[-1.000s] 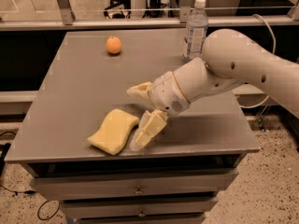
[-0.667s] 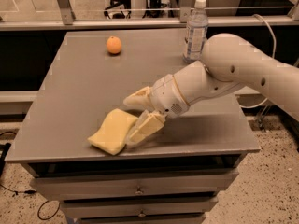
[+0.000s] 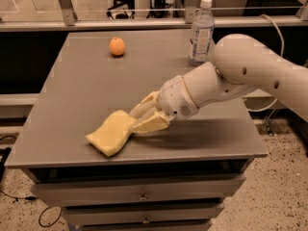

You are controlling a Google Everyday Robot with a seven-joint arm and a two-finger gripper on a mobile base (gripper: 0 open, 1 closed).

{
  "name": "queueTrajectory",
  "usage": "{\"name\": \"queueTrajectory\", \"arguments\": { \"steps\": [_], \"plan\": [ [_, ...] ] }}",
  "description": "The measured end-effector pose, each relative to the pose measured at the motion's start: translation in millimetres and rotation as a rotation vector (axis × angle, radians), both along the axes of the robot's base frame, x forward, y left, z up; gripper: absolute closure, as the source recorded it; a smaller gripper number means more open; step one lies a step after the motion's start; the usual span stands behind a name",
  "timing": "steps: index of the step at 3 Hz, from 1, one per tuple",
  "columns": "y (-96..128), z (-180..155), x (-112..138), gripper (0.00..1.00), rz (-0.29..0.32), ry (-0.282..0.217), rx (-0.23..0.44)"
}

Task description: Move sponge near orange

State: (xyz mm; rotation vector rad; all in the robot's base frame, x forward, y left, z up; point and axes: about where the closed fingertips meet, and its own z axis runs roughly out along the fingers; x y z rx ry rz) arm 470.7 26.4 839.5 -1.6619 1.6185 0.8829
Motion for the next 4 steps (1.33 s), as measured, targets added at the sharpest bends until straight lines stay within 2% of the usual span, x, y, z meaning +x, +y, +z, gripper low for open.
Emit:
{"name": "queueTrajectory", "arguments": {
  "steps": [1,2,4],
  "plan": [
    [-9,2,3,0.98,-0.033,0.003,-0.007],
    [-41,18,22,1.0,-0.141,-0.021,0.003],
    [-38,25,28,1.0,-0.159,-0.046,0.015]
  ]
}}
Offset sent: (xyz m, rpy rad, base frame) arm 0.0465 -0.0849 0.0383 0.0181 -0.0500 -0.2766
